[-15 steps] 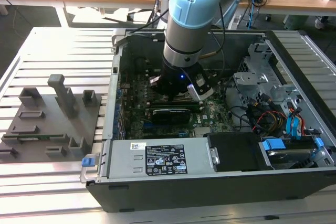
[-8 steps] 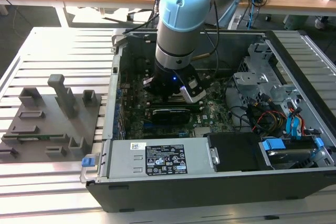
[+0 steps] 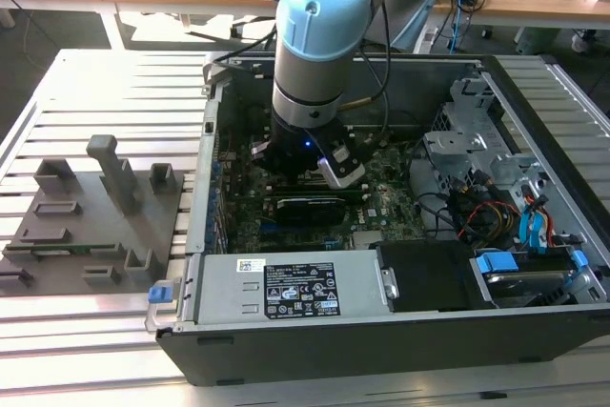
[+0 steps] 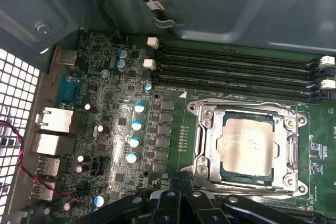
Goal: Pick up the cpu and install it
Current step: 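Install the second cpu locking lever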
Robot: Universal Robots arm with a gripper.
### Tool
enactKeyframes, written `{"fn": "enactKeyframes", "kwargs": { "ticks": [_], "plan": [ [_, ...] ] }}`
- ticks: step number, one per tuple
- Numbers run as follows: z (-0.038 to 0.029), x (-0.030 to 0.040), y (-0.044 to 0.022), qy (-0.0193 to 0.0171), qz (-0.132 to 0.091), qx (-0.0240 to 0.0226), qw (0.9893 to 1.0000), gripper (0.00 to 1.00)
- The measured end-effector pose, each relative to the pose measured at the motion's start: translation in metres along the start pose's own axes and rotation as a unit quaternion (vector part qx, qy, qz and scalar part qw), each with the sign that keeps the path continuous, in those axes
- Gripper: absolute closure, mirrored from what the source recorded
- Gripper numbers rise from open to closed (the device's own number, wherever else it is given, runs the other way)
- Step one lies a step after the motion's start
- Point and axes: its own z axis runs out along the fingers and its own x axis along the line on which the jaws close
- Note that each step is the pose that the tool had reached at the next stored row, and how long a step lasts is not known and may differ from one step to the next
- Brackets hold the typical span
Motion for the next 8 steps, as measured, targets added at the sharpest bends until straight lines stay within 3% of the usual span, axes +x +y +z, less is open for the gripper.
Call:
{"fn": "enactKeyframes", "kwargs": {
  "ticks": [8],
  "plan": [
    [0.0032,-0.0006,0.0039,0.0026,-0.012,0.0,0.9999,0.89]
  ]
}}
